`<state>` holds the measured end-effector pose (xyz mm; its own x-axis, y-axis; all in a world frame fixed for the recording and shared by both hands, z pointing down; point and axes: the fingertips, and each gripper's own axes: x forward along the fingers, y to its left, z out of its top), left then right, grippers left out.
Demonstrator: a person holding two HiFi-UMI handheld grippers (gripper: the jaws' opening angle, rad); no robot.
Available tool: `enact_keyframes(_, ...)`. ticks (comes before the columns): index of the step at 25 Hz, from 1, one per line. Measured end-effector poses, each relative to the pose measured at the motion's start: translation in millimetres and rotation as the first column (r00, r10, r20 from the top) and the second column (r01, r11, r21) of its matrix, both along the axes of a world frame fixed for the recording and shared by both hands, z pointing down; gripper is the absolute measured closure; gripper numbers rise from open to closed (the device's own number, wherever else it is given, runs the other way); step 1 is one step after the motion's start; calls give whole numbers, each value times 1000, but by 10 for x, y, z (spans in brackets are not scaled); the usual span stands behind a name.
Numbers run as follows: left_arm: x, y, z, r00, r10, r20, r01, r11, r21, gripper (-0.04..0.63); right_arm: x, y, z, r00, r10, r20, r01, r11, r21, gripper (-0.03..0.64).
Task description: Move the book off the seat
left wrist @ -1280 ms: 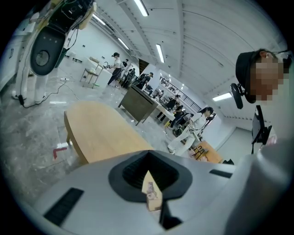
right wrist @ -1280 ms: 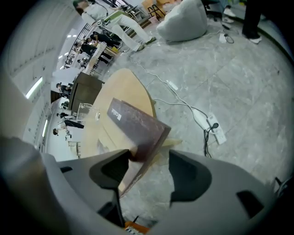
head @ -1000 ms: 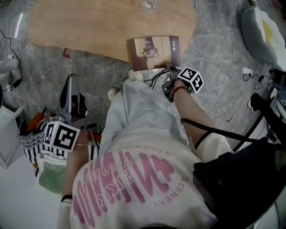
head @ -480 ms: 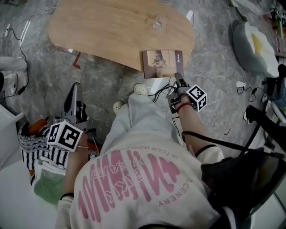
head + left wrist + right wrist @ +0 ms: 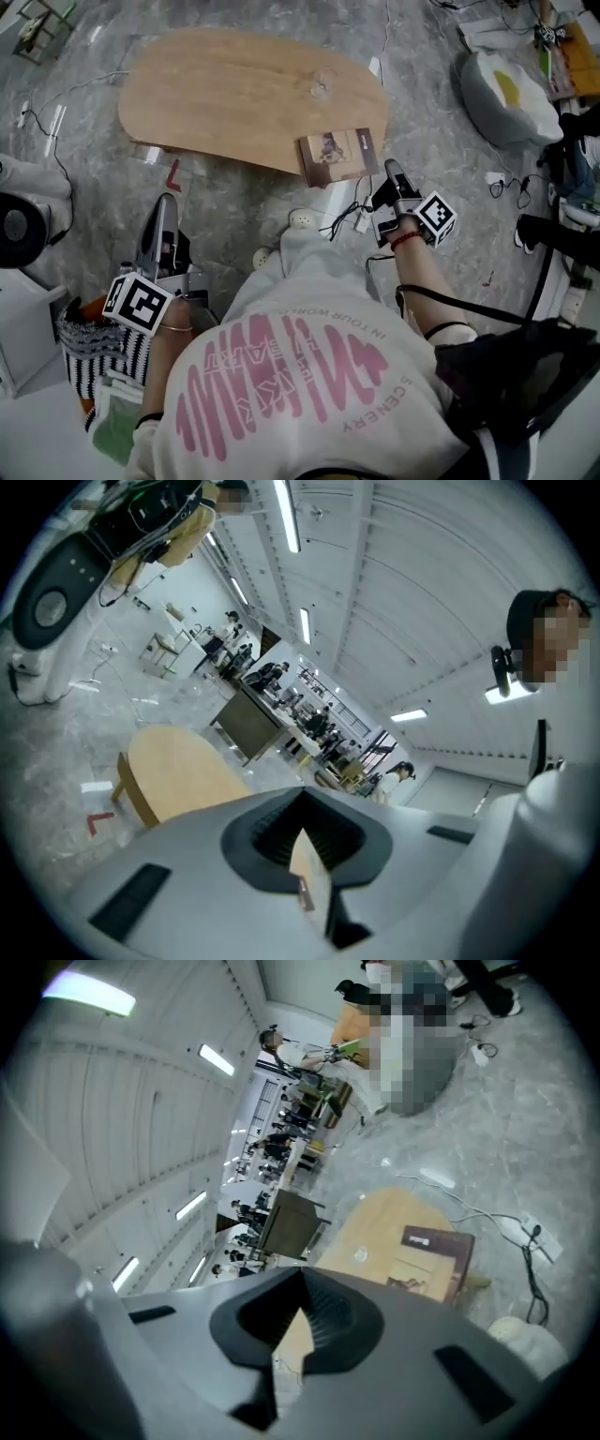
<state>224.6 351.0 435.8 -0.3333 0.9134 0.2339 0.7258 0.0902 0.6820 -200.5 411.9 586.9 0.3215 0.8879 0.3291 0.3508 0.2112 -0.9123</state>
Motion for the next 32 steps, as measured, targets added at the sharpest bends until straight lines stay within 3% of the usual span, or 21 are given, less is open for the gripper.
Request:
enact_keyframes(3,-226,-44,-333,990,137,41,-134,989,-62,588,207,36,-645,996,-86,-17,82,982,-170,606)
enact_keyframes(7,-485,-43,-656,942,336,12,-330,930,-163,588,274,32,-1399,994,-103,41,111,924,-365,605)
enact_keyframes(12,-656,-10,-781,912,408,-50,-408,883,-234,588,551,-89,-2181,986,-113,120,161,823,-545,604)
enact_keyframes(15,-793,-54,-868,890,438,-126,-455,850,-267,588,794,-258,-2456,953,-138,271,276,764,-584,604)
enact_keyframes(18,-864,-158,-905,879,461,-123,-476,832,-284,588,995,-428,-2554,915,-188,356,375,722,-581,604)
enact_keyframes(22,-948,-271,-942,860,505,-75,-504,815,-285,588,1069,-615,-2547,927,-226,298,364,724,-585,604)
enact_keyframes(25,-1019,-315,-928,848,519,-107,-527,801,-285,588,1075,-698,-2527,907,-224,356,401,716,-571,604)
enact_keyframes(32,-961,-427,-830,871,477,-115,-490,829,-271,588,1079,-786,-2409,892,-266,367,435,728,-530,605)
